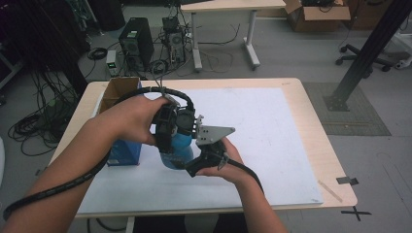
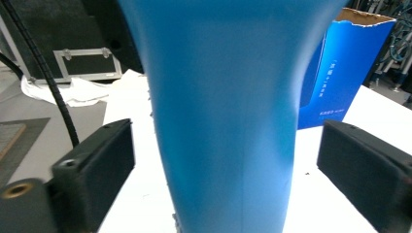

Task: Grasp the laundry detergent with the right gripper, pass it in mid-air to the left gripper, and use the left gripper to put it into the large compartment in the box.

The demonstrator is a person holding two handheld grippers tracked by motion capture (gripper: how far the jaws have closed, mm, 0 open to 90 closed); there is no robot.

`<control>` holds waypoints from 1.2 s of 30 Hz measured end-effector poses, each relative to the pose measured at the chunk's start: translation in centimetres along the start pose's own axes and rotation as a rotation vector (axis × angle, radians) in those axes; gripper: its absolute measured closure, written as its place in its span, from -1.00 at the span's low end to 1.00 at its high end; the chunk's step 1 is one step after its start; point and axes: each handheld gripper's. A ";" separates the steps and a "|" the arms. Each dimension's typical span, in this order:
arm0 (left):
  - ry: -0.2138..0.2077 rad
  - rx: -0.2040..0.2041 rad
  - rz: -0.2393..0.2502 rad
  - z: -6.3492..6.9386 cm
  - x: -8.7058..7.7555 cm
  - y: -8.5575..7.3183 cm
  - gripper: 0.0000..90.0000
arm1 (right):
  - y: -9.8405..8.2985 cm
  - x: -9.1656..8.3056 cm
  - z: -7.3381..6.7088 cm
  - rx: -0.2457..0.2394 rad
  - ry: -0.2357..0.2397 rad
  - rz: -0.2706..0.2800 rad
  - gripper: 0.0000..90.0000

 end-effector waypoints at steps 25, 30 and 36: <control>-0.079 -0.485 0.006 -3.3 -2.0 -1.2 -0.14 | 0.6 -7.6 2.4 -0.052 -0.046 -0.111 -0.99; -0.098 -0.573 0.000 -3.9 -2.8 -1.8 -0.14 | 1.0 -9.0 3.2 -0.051 -0.054 -0.219 -0.99; -0.110 -0.666 -0.007 -4.5 -3.9 -2.7 -0.15 | 1.4 -10.5 4.1 -0.042 -0.070 -0.334 -0.98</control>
Point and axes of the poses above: each handheld gripper's, and its own axes: x roughly forward along the jaws, y roughly out of its top, z roughly to its right, and after that the axes turned 2 degrees about -z, right-handed
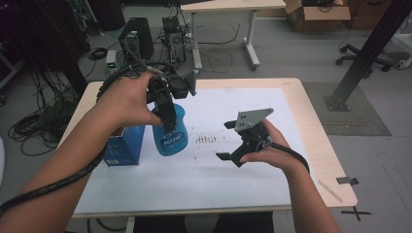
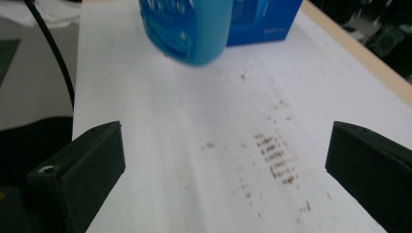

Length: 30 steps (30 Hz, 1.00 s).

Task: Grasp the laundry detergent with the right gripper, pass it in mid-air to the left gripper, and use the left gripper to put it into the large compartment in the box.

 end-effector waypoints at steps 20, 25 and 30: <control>-0.040 -0.360 0.016 -5.1 -5.1 -2.5 -0.14 | -1.0 -3.3 2.2 0.056 0.003 -0.249 -0.96; -0.034 -0.452 0.000 -6.4 -6.6 -3.4 -0.14 | -1.1 -3.7 2.5 0.062 0.003 -0.275 -0.95; -0.052 -0.536 -0.002 -7.9 -7.9 -4.6 -0.15 | -1.1 -3.8 2.6 0.056 0.003 -0.284 -0.95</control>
Point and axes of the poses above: each handheld gripper's, and its own axes: x roughly forward along the jaws, y roughly out of its top, z roughly to its right, and after that the axes turned 2 degrees about -z, right-handed
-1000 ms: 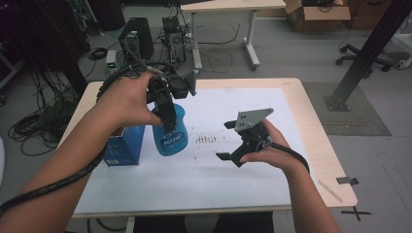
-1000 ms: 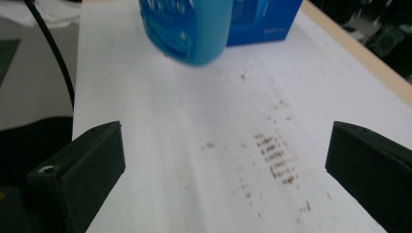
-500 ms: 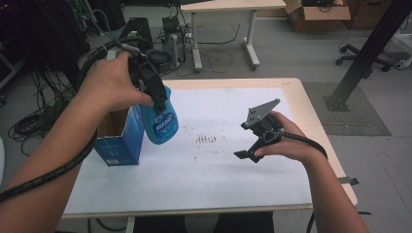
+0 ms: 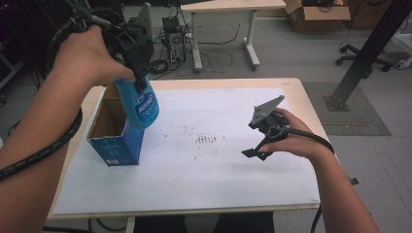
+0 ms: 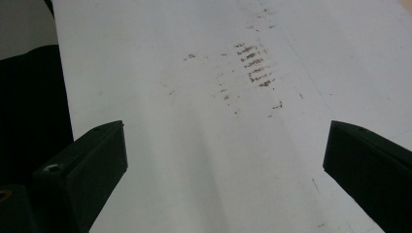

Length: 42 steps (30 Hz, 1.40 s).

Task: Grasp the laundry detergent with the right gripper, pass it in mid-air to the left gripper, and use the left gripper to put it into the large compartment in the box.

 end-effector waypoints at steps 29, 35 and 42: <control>-0.005 -0.327 -0.028 -7.7 -1.7 -1.2 -0.15 | 1.2 -0.3 0.2 -0.031 0.008 -0.059 -0.95; -0.002 -0.364 -0.016 -8.7 -1.3 -1.6 -0.15 | 1.2 -0.3 0.2 -0.026 0.015 -0.059 -0.94; -0.013 -0.366 -0.016 -9.5 0.2 -1.8 -0.14 | 1.2 -0.2 0.3 -0.025 0.016 -0.061 -0.94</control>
Point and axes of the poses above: each handheld gripper's, and its own axes: x roughly forward along the jaws, y roughly out of its top, z roughly to its right, and after that the axes turned 2 degrees about -z, right-handed
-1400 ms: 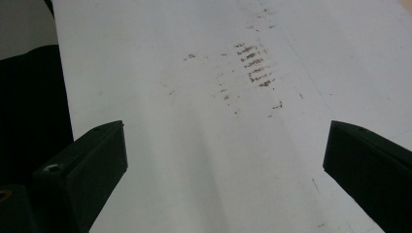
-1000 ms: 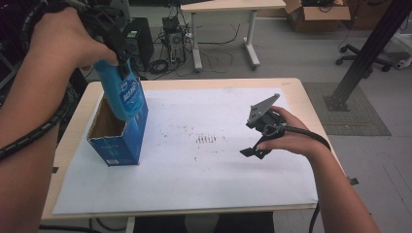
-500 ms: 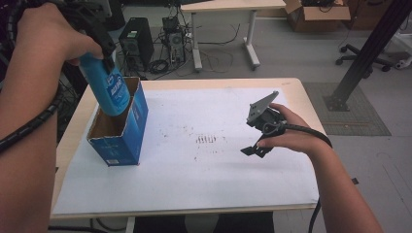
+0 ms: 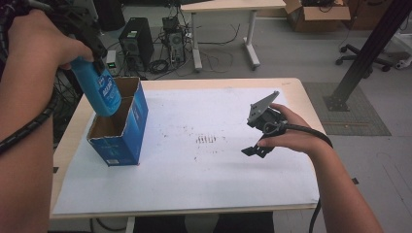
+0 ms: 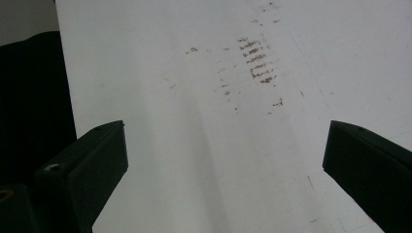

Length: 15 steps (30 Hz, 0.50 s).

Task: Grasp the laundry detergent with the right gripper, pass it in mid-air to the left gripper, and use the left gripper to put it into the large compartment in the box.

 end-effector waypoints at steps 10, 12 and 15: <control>-0.016 -0.010 -0.024 -0.9 3.2 0.4 -0.14 | -0.1 0.2 0.0 0.004 0.007 -0.004 -0.94; -0.013 -0.009 -0.029 -1.0 3.9 0.5 -0.14 | -0.1 0.3 0.1 0.011 0.012 -0.005 -0.94; -0.010 -0.009 -0.031 -1.0 4.9 0.6 -0.14 | 0.1 0.3 0.2 0.005 0.014 -0.012 -0.94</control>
Point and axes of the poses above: each handheld gripper's, and its own axes: x roughly forward along the jaws, y roughly out of its top, z roughly to its right, and after that the axes turned 2 degrees about -z, right-handed
